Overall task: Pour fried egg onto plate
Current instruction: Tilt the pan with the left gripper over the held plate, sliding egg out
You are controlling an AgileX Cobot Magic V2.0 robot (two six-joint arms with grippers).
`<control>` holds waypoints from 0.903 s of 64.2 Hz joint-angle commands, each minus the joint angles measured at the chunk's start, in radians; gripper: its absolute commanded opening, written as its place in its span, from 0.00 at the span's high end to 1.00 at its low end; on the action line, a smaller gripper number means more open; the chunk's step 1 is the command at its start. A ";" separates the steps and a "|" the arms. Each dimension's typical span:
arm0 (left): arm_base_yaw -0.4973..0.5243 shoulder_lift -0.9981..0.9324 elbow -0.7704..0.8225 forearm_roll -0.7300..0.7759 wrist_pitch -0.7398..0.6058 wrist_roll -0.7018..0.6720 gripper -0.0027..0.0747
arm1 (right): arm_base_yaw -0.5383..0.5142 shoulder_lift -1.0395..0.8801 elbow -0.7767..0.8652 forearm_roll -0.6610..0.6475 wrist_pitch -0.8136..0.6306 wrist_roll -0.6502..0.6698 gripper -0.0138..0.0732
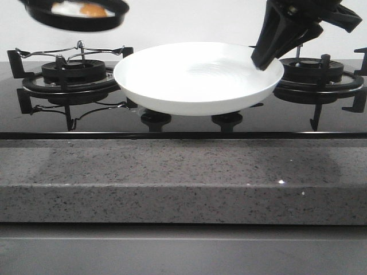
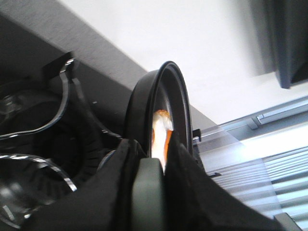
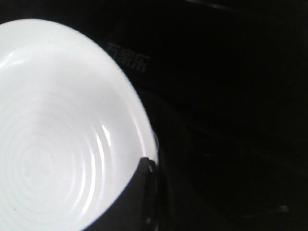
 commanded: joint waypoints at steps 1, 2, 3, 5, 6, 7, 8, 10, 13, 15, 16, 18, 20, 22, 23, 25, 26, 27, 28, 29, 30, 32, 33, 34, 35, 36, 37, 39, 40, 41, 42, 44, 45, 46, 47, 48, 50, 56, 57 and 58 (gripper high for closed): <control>-0.010 -0.108 -0.029 -0.117 0.094 0.003 0.99 | -0.002 -0.047 -0.025 0.031 -0.033 -0.006 0.92; -0.016 -0.115 -0.029 -0.113 0.094 0.009 0.99 | -0.002 -0.047 -0.025 0.031 -0.033 -0.006 0.92; -0.018 -0.123 -0.029 -0.113 0.094 0.012 0.99 | -0.002 -0.047 -0.025 0.031 -0.033 -0.006 0.92; -0.022 -0.137 -0.027 -0.106 0.094 0.019 0.99 | -0.002 -0.047 -0.025 0.031 -0.033 -0.006 0.92; -0.025 -0.145 -0.027 -0.105 0.094 0.023 0.99 | -0.002 -0.047 -0.025 0.031 -0.033 -0.006 0.92; -0.030 -0.153 -0.027 -0.102 0.092 0.025 0.99 | -0.002 -0.047 -0.025 0.031 -0.033 -0.006 0.92; -0.035 -0.164 -0.027 -0.097 0.092 0.025 0.99 | -0.002 -0.047 -0.025 0.031 -0.033 -0.006 0.92; -0.044 -0.177 -0.027 -0.091 0.090 0.025 0.99 | -0.002 -0.047 -0.025 0.031 -0.033 -0.006 0.92; -0.056 -0.197 -0.027 -0.084 0.084 0.025 0.99 | -0.002 -0.047 -0.025 0.031 -0.033 -0.006 0.92; -0.064 -0.213 -0.027 -0.078 0.081 0.025 0.99 | -0.002 -0.047 -0.025 0.031 -0.033 -0.006 0.92; -0.070 -0.219 -0.027 -0.076 0.079 0.025 0.99 | -0.002 -0.047 -0.025 0.031 -0.033 -0.006 0.92; -0.080 -0.233 -0.027 -0.064 0.079 0.025 0.99 | -0.002 -0.047 -0.025 0.031 -0.033 -0.006 0.92; -0.092 -0.247 -0.027 -0.051 0.079 0.025 0.99 | -0.002 -0.047 -0.025 0.031 -0.033 -0.006 0.92; -0.100 -0.259 -0.023 -0.041 0.073 0.027 0.99 | -0.002 -0.047 -0.025 0.031 -0.033 -0.006 0.92; -0.107 -0.267 -0.019 -0.037 0.068 0.029 0.99 | -0.002 -0.047 -0.025 0.031 -0.033 -0.006 0.92; -0.119 -0.284 -0.004 -0.036 0.052 0.031 0.99 | -0.002 -0.047 -0.025 0.031 -0.033 -0.006 0.92; -0.125 -0.293 0.002 -0.036 0.047 0.039 0.99 | -0.002 -0.047 -0.025 0.031 -0.033 -0.006 0.92; -0.129 -0.300 0.008 -0.036 0.041 0.044 0.99 | -0.002 -0.047 -0.025 0.031 -0.033 -0.006 0.92; -0.136 -0.310 0.019 -0.036 0.030 0.050 0.99 | -0.002 -0.047 -0.025 0.031 -0.033 -0.006 0.92; -0.140 -0.316 0.027 -0.035 0.024 0.053 0.99 | -0.002 -0.047 -0.025 0.031 -0.033 -0.006 0.92; -0.144 -0.323 0.036 -0.035 0.018 0.053 0.99 | -0.002 -0.047 -0.025 0.031 -0.033 -0.006 0.92; -0.154 -0.335 0.058 -0.035 0.005 0.055 0.99 | -0.002 -0.047 -0.025 0.031 -0.033 -0.006 0.92; -0.158 -0.341 0.067 -0.035 0.003 0.059 0.99 | -0.002 -0.047 -0.025 0.031 -0.033 -0.006 0.92; -0.163 -0.347 0.076 -0.035 0.001 0.065 0.99 | -0.002 -0.047 -0.025 0.031 -0.033 -0.006 0.92; -0.170 -0.354 0.084 -0.035 0.001 0.078 0.99 | -0.002 -0.047 -0.025 0.031 -0.033 -0.006 0.92; -0.175 -0.360 0.093 -0.035 0.001 0.084 0.99 | -0.002 -0.047 -0.025 0.031 -0.033 -0.006 0.92; -0.179 -0.365 0.101 -0.035 0.001 0.089 0.99 | -0.002 -0.047 -0.025 0.031 -0.033 -0.006 0.92; -0.189 -0.375 0.121 -0.035 -0.004 0.099 0.99 | -0.002 -0.047 -0.025 0.031 -0.033 -0.006 0.92; -0.195 -0.380 0.128 -0.035 -0.007 0.105 0.99 | -0.002 -0.047 -0.025 0.031 -0.033 -0.006 0.92; -0.200 -0.385 0.134 -0.032 -0.011 0.110 0.99 | -0.002 -0.047 -0.025 0.031 -0.033 -0.006 0.92; -0.209 -0.391 0.140 -0.029 -0.018 0.115 0.99 | -0.002 -0.047 -0.025 0.031 -0.033 -0.006 0.92; -0.220 -0.400 0.150 -0.022 -0.030 0.123 0.99 | -0.002 -0.047 -0.025 0.031 -0.033 -0.006 0.92; -0.226 -0.403 0.157 -0.018 -0.044 0.128 0.99 | -0.002 -0.047 -0.025 0.031 -0.033 -0.006 0.92; -0.232 -0.407 0.160 -0.012 -0.053 0.133 0.99 | -0.002 -0.047 -0.025 0.031 -0.033 -0.006 0.92; -0.238 -0.412 0.163 -0.007 -0.063 0.137 0.99 | -0.002 -0.047 -0.025 0.031 -0.033 -0.006 0.92; -0.243 -0.414 0.164 0.002 -0.074 0.143 0.99 | -0.002 -0.047 -0.025 0.031 -0.033 -0.006 0.92; -0.258 -0.424 0.169 0.016 -0.091 0.149 0.99 | -0.002 -0.047 -0.025 0.031 -0.033 -0.006 0.92; -0.297 -0.440 0.171 0.055 -0.138 0.160 0.99 | -0.002 -0.047 -0.025 0.031 -0.033 -0.006 0.92; -0.303 -0.443 0.171 0.061 -0.148 0.165 0.99 | -0.002 -0.047 -0.025 0.031 -0.033 -0.006 0.92; -0.310 -0.446 0.171 0.065 -0.155 0.168 0.99 | -0.002 -0.047 -0.025 0.031 -0.033 -0.006 0.92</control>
